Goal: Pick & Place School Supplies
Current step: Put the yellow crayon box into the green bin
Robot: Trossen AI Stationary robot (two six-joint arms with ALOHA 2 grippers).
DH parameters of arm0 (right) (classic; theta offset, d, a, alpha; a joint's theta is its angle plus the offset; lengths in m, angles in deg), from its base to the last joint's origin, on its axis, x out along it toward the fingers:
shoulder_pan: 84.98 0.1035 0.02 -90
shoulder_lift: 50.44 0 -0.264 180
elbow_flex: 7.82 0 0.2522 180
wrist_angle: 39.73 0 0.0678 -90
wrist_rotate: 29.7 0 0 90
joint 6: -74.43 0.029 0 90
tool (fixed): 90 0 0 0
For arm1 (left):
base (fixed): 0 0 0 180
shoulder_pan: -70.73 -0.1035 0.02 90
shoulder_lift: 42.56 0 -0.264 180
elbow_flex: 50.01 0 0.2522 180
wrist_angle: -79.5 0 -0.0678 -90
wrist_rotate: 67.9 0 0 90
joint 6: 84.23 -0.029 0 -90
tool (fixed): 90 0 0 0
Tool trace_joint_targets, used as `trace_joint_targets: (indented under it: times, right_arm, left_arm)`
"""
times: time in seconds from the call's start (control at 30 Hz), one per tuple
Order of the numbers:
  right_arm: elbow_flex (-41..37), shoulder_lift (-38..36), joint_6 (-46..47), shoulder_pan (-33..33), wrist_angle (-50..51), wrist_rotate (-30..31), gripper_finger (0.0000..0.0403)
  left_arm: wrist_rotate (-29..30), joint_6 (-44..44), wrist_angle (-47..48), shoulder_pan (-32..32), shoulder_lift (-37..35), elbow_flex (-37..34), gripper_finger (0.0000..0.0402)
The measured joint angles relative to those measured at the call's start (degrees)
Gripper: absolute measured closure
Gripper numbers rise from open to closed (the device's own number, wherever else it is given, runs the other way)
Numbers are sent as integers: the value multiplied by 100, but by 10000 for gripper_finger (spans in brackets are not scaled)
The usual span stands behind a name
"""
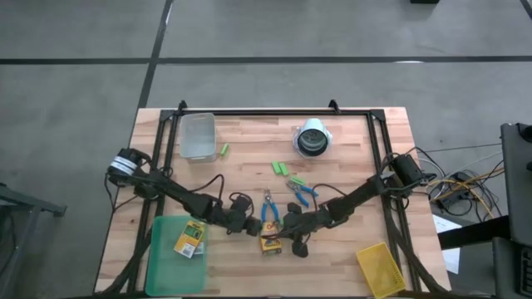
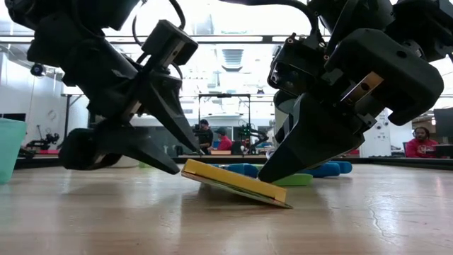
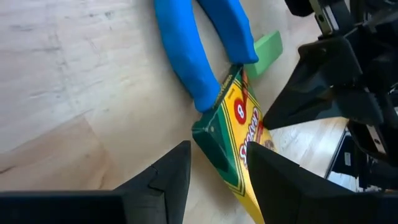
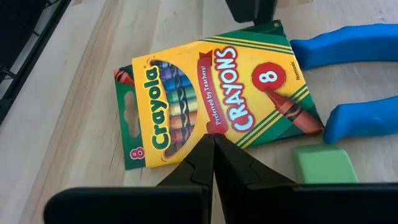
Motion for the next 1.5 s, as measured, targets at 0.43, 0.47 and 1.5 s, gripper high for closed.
trace_joint_targets:
  times: [0.43, 0.47, 1.5]
  right_arm:
    - [-2, -4, 42, -2, 13, 6, 394]
    - [-2, -4, 39, -2, 12, 2, 394]
    - [188, -701, -129, -4, 927, 592, 394]
  left_arm:
    - [-199, -150, -323, -2, 660, 433, 241]
    - [-212, -151, -319, -2, 647, 426, 241]
    - [-437, -84, -214, -4, 581, 378, 339]
